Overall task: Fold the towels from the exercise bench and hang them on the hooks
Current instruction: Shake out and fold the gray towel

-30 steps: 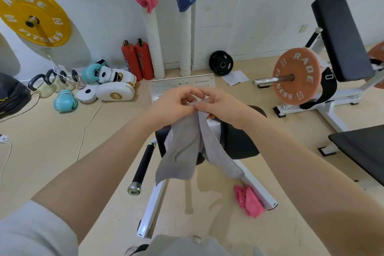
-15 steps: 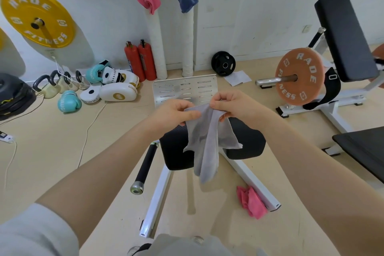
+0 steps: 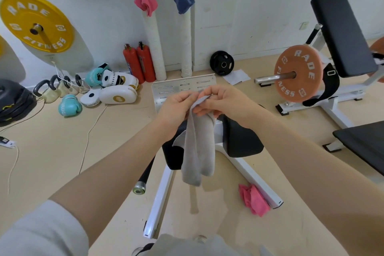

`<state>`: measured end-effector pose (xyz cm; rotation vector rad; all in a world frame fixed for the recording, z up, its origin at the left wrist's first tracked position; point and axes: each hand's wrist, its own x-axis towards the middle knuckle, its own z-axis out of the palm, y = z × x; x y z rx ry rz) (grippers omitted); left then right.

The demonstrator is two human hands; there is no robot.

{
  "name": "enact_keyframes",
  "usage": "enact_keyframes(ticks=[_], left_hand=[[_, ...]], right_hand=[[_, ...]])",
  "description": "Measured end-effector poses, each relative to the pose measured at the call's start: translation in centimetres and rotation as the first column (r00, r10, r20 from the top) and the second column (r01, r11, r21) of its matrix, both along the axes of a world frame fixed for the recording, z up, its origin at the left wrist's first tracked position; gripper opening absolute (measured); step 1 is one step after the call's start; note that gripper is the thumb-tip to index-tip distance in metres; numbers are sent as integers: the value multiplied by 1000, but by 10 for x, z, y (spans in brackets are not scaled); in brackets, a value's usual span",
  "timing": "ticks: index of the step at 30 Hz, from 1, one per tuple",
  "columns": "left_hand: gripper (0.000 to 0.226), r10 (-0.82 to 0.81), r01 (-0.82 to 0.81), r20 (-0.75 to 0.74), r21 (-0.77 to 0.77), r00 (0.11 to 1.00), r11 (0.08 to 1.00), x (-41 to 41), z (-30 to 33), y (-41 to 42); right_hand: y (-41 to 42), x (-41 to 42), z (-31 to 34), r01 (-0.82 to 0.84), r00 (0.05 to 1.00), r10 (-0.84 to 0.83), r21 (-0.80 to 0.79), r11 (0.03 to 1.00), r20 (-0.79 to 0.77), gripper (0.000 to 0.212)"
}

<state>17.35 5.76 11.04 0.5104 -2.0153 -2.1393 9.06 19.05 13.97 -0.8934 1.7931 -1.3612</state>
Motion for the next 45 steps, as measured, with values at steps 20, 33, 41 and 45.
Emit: enact_keyframes(ticks=[20,33,41,45], left_hand=[[30,-243,282,163,-287,956,915,11,15,-20],[19,-370,420,201,-504,907,755,28,36,-29],[18,-187,251,167,-669,968,700,24,54,-41],[27,118,-142,-83,-412,990,900,18,41,-46]], right_hand=[[-11,16,-18,77,863,-30,73,994,-505,12],[-14,20,-6,205,717,-102,68,976,-689,32],[7,6,-11,-141,987,122,193,971,107,35],[17,2,-18,-236,953,289,384,893,-86,3]])
